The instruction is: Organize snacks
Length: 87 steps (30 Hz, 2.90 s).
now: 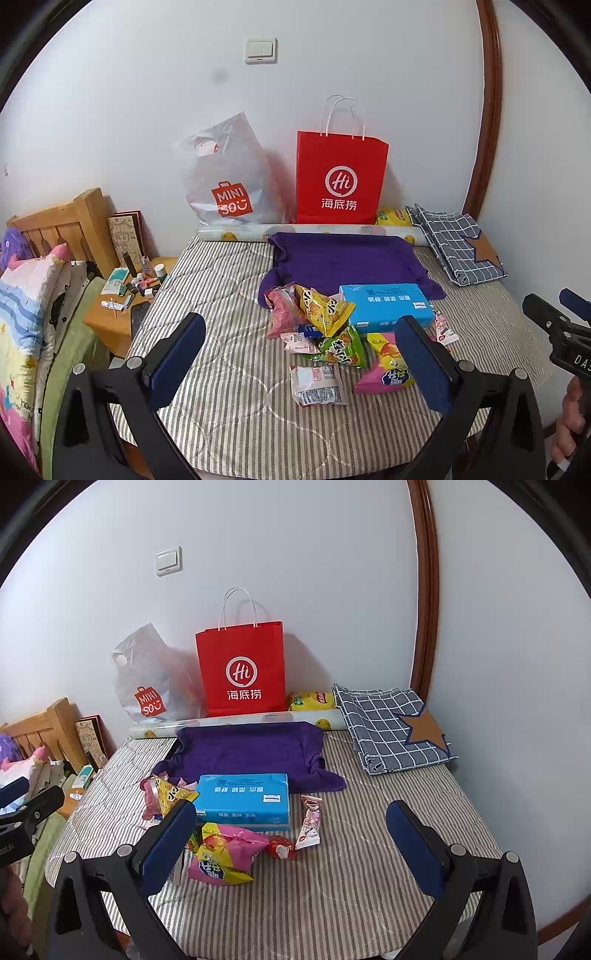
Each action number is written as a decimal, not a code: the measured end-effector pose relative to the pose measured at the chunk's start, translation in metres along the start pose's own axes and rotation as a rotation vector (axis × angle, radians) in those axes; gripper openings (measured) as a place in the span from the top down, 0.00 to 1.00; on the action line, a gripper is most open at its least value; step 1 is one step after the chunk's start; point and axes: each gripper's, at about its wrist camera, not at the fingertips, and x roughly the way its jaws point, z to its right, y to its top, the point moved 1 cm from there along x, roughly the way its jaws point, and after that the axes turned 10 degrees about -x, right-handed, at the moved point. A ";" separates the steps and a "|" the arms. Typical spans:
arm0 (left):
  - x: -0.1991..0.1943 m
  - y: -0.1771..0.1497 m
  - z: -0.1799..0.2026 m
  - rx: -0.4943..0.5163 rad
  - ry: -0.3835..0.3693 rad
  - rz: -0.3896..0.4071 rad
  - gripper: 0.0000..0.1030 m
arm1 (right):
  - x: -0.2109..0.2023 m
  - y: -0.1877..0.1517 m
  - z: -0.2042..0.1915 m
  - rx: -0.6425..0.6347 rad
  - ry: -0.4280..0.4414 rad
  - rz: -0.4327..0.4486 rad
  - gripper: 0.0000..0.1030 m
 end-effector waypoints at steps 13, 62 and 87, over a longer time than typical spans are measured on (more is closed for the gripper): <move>0.006 -0.004 0.001 0.003 -0.009 -0.010 0.03 | 0.004 -0.002 -0.001 -0.004 -0.004 0.002 0.00; 0.180 -0.005 -0.034 -0.047 0.049 -0.239 0.11 | 0.213 -0.051 0.038 0.039 0.055 -0.321 0.42; 0.206 0.004 -0.074 -0.104 0.091 -0.294 0.13 | 0.258 -0.067 0.037 -0.011 0.114 -0.385 0.80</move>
